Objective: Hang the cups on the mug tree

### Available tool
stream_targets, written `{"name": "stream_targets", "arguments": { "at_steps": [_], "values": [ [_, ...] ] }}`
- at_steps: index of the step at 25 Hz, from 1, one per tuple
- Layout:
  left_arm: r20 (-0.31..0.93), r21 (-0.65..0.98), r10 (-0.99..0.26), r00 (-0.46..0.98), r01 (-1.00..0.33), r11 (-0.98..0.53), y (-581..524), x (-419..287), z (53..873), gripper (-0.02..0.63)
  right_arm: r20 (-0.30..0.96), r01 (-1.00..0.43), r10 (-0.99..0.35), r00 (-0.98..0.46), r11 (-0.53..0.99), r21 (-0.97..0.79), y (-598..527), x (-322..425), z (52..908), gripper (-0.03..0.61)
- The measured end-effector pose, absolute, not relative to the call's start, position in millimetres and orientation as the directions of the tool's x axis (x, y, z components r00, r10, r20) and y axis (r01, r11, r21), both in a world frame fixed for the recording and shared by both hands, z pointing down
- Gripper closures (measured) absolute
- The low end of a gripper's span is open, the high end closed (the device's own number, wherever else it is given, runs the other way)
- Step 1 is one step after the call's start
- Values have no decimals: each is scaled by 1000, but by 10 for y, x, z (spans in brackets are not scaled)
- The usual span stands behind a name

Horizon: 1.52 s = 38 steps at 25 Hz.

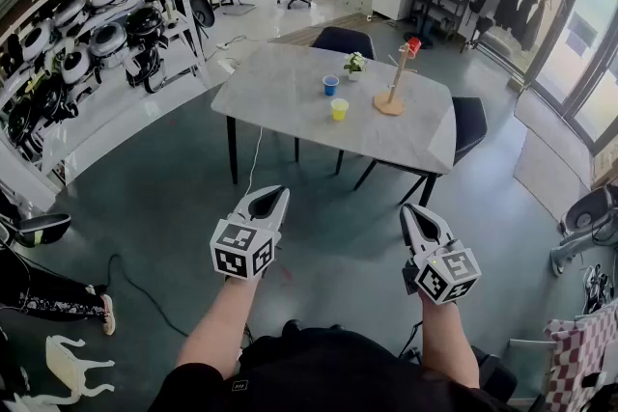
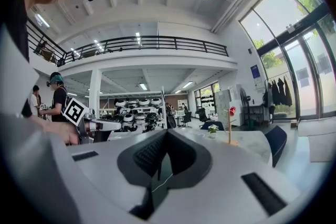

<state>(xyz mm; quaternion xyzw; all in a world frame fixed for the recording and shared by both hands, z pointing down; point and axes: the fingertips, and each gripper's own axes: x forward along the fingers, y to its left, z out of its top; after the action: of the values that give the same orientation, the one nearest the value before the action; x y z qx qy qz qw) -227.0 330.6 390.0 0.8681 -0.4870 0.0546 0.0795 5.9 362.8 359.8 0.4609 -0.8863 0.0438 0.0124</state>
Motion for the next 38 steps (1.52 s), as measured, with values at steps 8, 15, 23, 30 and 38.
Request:
{"name": "stream_targets", "arguments": {
  "at_steps": [8,15,23,30,38],
  "values": [
    [181,76,-846,501,-865,-495,3245,-2284,3923,603,65,-814,-812,-580,577,-67,3502,17,3614,569],
    [177,73,-840,513,-858,-509,3234,-2259,3890,603,65,-822,-820,-569,563,-85,3465,89,3613,569],
    [159,69,-834,528,-849,-524,3246,-2205,3889,601,47,-803,-803,-594,588,-96,3456,79,3628,454],
    [157,51,-845,511,-859,-510,3257,-2192,3898,480,56,-790,-790,-610,601,-119,3480,65,3662,329],
    [176,61,-846,504,-863,-502,3230,-2139,3972,373,54,-786,-786,-615,608,-111,3467,100,3689,281]
  ]
}}
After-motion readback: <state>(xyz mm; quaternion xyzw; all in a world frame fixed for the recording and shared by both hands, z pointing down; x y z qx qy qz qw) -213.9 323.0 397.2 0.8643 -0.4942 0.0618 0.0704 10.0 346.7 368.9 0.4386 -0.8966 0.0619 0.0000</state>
